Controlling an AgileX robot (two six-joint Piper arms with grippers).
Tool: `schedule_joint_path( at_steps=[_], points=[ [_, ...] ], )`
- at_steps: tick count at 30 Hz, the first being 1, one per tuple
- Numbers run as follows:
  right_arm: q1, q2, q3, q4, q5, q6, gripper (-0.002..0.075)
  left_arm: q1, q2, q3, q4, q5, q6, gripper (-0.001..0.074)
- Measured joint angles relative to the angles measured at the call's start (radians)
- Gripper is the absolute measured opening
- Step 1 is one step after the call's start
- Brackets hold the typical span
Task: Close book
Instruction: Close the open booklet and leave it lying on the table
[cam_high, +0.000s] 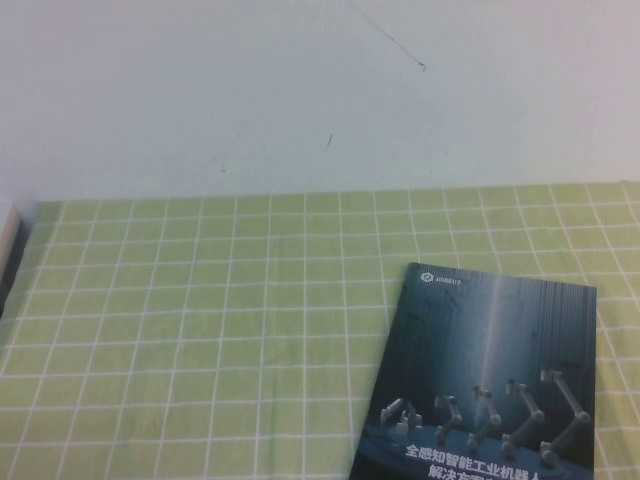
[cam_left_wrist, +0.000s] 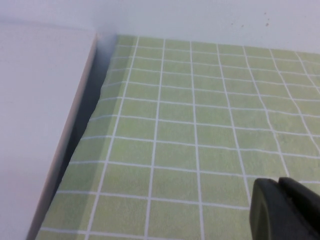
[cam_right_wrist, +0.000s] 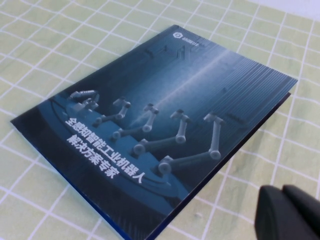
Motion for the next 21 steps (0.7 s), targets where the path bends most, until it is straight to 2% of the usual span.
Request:
schedule_joint_path(
  at_steps=[5, 11, 21],
  points=[
    [0.000, 0.000, 0.000, 0.000, 0.000, 0.000, -0.0003, 0.000, -0.002, -0.002, -0.027, 0.005, 0.023, -0.0004],
    [0.000, 0.000, 0.000, 0.000, 0.000, 0.000, -0.0003, 0.000, -0.002, -0.004, -0.106, 0.006, 0.159, -0.0004],
    [0.000, 0.000, 0.000, 0.000, 0.000, 0.000, -0.0003, 0.000, -0.002, -0.004, -0.117, 0.006, 0.155, -0.0004]
  ],
)
